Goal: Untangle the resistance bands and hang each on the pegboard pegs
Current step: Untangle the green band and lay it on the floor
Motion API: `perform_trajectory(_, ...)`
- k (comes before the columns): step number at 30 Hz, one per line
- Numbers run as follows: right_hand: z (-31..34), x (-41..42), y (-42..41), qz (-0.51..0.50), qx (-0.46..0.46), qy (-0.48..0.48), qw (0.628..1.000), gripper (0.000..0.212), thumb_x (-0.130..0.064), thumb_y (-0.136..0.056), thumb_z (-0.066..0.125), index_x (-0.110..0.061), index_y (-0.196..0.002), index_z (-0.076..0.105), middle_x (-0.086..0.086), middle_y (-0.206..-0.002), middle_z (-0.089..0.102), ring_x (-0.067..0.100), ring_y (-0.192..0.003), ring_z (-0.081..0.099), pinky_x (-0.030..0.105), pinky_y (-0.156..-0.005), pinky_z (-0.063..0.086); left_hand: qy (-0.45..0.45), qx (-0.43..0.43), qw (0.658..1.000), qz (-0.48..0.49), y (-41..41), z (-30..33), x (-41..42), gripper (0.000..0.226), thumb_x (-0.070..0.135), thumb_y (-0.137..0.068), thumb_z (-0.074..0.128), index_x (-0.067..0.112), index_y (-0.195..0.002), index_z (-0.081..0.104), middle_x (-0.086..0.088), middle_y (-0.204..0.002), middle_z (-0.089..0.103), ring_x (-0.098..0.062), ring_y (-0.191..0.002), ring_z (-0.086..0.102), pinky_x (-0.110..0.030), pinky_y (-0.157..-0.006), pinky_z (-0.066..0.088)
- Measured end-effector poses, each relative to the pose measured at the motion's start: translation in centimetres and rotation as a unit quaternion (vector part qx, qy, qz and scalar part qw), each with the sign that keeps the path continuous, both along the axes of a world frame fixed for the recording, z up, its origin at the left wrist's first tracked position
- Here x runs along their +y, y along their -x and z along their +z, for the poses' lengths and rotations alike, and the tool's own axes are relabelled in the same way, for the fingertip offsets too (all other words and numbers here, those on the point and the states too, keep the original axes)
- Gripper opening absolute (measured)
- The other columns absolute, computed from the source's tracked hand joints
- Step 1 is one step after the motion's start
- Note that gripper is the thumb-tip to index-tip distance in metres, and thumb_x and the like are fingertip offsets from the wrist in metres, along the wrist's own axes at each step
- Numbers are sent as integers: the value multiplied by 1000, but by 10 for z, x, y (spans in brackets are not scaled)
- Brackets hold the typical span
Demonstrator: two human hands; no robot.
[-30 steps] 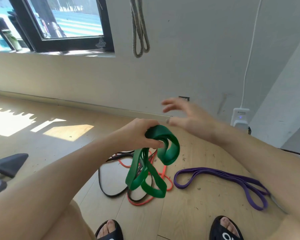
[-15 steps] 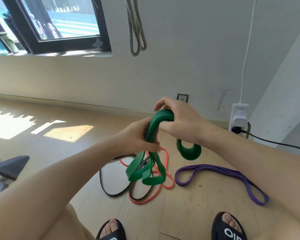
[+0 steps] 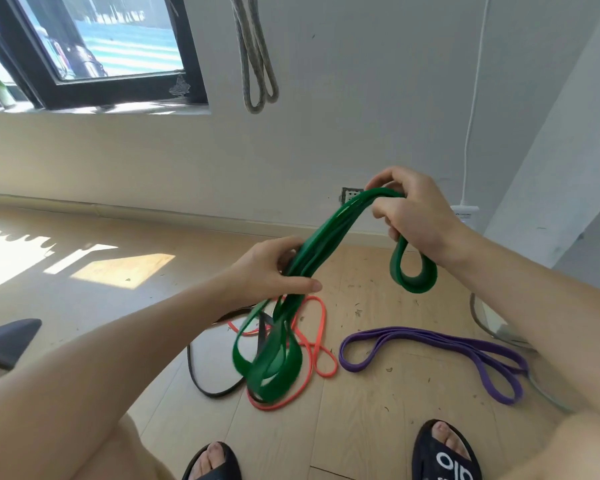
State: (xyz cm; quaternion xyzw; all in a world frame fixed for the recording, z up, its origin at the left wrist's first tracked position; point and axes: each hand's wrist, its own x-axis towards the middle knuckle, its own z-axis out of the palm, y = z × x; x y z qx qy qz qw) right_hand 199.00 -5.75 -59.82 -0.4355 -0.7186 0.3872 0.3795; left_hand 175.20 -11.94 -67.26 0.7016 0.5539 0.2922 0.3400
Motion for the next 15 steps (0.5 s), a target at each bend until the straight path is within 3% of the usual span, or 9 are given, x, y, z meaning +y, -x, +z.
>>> perform_trajectory(2,-3,-2,-2,8,-14,-6,1000,21,1,-84,58,-16,-95,64,0,-73,60,8,-50,48,32,-53,43,34,3,999,-28,-2,-4,-4,43,36,-80,85,30,-118,64,10,-83,67,-11,-78,66,-35,-72,56)
perform_trajectory(4,-5,-6,0,27,-45,-27,998,20,-1,-84,61,-17,-96,65,2,-74,62,3,-49,48,27,-53,42,52,20,998,-41,-4,-9,-7,47,37,-79,86,32,-120,63,12,-88,67,-10,-83,68,-33,-78,60)
perform_trajectory(7,-4,-9,3,37,-56,-45,997,20,-4,-84,64,-19,-96,65,2,-77,64,5,-57,53,26,-56,44,60,41,997,-28,-6,-13,-7,32,38,-78,87,38,-95,60,22,-70,55,-1,-65,57,-22,-63,51)
perform_trajectory(9,-3,-9,3,31,-46,-47,997,20,-3,-83,63,-20,-95,65,0,-75,64,5,-56,51,24,-54,42,54,39,998,-23,-9,-10,-6,32,34,-79,87,36,-88,57,21,-68,54,1,-61,56,-15,-59,47)
perform_trajectory(13,-1,-7,1,18,-33,-47,998,20,-4,-83,63,-19,-95,66,2,-76,65,5,-55,50,23,-54,41,41,45,998,-23,-11,-2,-8,28,20,-82,83,25,-98,60,4,-84,68,-5,-71,67,-20,-66,56)
perform_trajectory(15,-1,-8,1,18,-38,-47,998,20,-4,-83,63,-19,-95,66,1,-75,65,4,-55,50,20,-53,40,36,62,997,-24,-11,-2,-9,27,21,-84,82,23,-101,61,7,-90,73,-5,-77,69,-20,-69,55)
